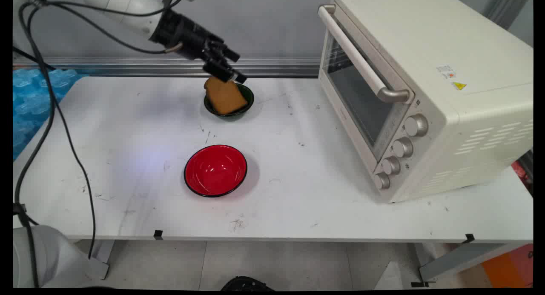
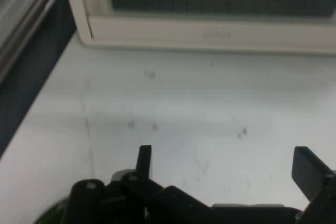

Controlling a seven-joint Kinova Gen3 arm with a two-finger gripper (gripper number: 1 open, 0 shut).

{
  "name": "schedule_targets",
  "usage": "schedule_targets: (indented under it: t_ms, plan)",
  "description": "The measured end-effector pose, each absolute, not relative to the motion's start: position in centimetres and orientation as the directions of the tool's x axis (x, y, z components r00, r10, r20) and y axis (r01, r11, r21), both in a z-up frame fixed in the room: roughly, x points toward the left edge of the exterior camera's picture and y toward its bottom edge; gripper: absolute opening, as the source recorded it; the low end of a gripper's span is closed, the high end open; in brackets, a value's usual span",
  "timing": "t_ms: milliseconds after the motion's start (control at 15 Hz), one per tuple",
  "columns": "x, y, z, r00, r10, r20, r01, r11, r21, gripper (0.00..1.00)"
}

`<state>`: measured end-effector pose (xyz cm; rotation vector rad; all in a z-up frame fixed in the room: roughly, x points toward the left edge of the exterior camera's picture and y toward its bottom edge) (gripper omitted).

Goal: Open the oven

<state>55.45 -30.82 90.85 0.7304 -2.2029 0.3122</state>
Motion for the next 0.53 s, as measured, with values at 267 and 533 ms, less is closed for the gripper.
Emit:
schedule_targets:
  t_ms: [267,533]
  plan:
    - [53.6,-31.7,92.3,-0.515,-0.384,0.766,-0.596,0.803,0.002,1.00]
    - [51.5,-33.0,93.9,-0.495,-0.362,0.790,-0.597,0.802,-0.006,1.00]
